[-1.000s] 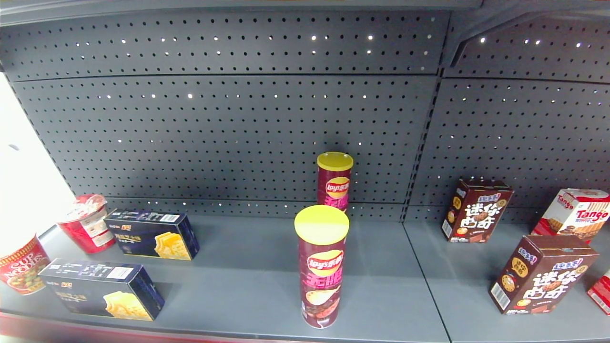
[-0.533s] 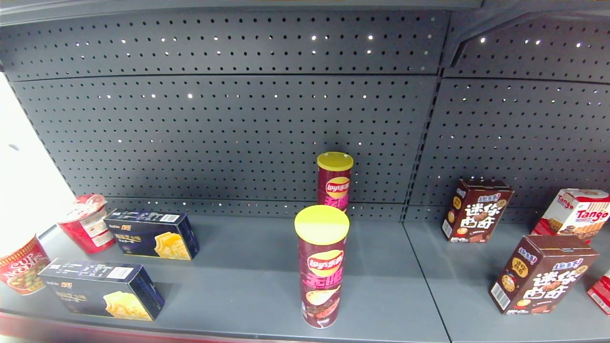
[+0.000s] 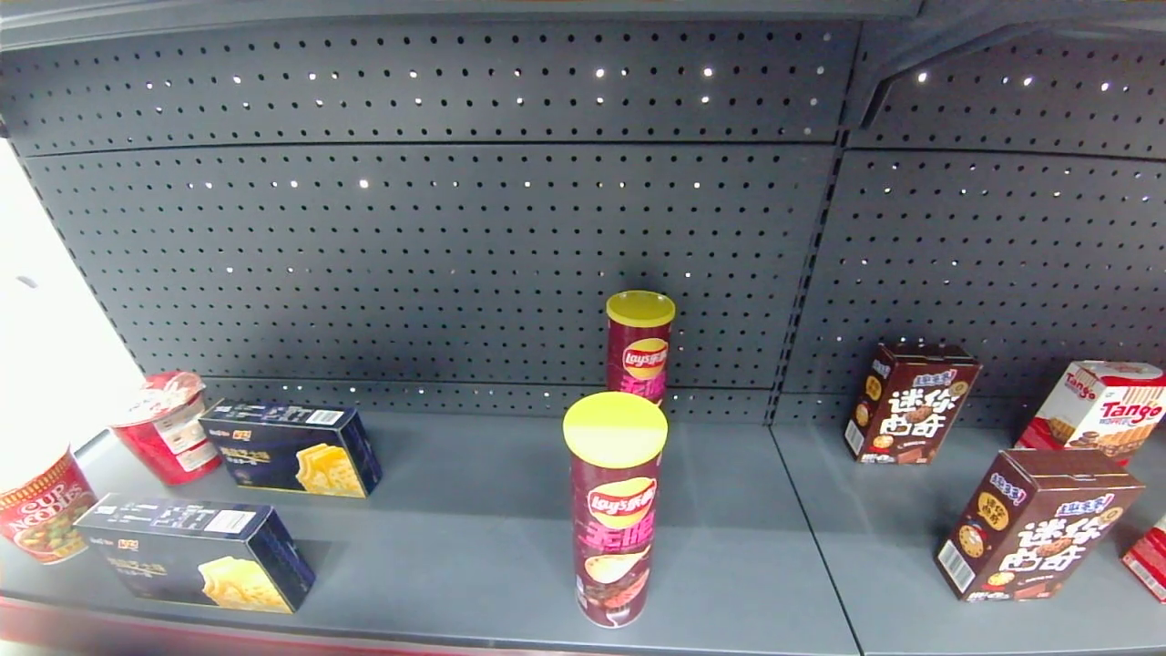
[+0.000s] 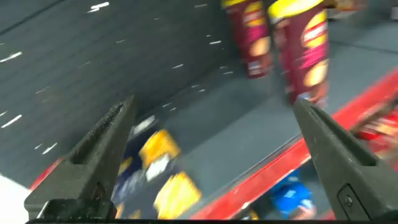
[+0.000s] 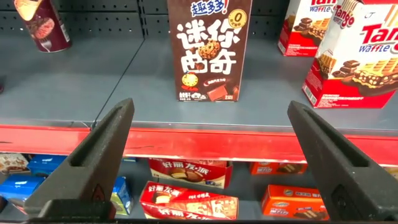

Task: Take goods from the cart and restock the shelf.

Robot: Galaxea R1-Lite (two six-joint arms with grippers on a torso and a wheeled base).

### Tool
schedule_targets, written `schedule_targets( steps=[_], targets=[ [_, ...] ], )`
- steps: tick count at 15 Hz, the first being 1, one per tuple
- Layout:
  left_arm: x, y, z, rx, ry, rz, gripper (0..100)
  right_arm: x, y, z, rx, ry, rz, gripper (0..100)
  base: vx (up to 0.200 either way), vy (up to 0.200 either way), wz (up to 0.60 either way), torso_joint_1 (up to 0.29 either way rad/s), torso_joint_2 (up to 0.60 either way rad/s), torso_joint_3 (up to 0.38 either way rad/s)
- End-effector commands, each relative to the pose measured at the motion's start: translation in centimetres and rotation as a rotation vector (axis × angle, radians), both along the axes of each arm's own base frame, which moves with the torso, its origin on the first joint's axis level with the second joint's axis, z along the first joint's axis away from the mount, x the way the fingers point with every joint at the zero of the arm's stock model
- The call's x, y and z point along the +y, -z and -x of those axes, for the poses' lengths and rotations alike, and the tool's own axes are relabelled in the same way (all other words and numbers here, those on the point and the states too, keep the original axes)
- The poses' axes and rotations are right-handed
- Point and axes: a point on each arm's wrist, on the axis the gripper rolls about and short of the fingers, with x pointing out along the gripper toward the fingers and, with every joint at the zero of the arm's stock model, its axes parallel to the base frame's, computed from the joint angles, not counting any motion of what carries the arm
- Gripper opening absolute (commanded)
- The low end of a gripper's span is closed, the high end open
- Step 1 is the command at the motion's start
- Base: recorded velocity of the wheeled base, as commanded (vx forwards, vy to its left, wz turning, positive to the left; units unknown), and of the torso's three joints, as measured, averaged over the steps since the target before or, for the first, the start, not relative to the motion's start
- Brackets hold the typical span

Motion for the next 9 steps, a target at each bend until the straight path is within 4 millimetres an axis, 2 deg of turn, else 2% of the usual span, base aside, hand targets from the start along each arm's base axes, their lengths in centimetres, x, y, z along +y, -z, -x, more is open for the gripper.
schedule_targets(
  steps=[1, 4, 5, 6, 7, 8, 9],
  targets=[
    [-3.0, -1.2, -9.9, 0.307, 0.135, 0.022, 100, 0.0, 0.0, 0.0, 0.003, -0.001, 0.0, 100, 0.0, 0.0, 0.0, 0.0, 0.0, 0.0],
    [-4.9, 1.9, -14.5, 0.482, 0.137, 0.099, 100, 0.0, 0.0, 0.0, 0.003, -0.001, 0.0, 100, 0.0, 0.0, 0.0, 0.0, 0.0, 0.0],
    [-5.3, 2.4, -15.1, 0.518, 0.136, 0.096, 100, 0.0, 0.0, 0.0, 0.003, -0.001, 0.0, 100, 0.0, 0.0, 0.0, 0.0, 0.0, 0.0],
    [-6.2, 4.0, -16.8, 0.594, 0.105, 0.064, 100, 0.0, 0.0, 0.0, 0.003, -0.001, 0.0, 100, 0.0, 0.0, 0.0, 0.0, 0.0, 0.0],
    [-6.3, 4.2, -17.0, 0.6, 0.101, 0.06, 100, 0.0, 0.0, 0.0, 0.003, -0.001, 0.0, 100, 0.0, 0.0, 0.0, 0.0, 0.0, 0.0],
    [-7.1, 6.1, -18.7, 0.66, 0.053, 0.025, 100, 0.0, 0.0, 0.0, 0.003, -0.001, 0.0, 100, 0.0, 0.0, 0.0, 0.0, 0.0, 0.0],
    [-7.5, 6.6, -19.2, 0.677, 0.039, 0.01, 100, 0.0, 0.0, 0.0, 0.003, -0.001, 0.0, 100, 0.0, 0.0, 0.0, 0.0, 0.0, 0.0]
  ],
)
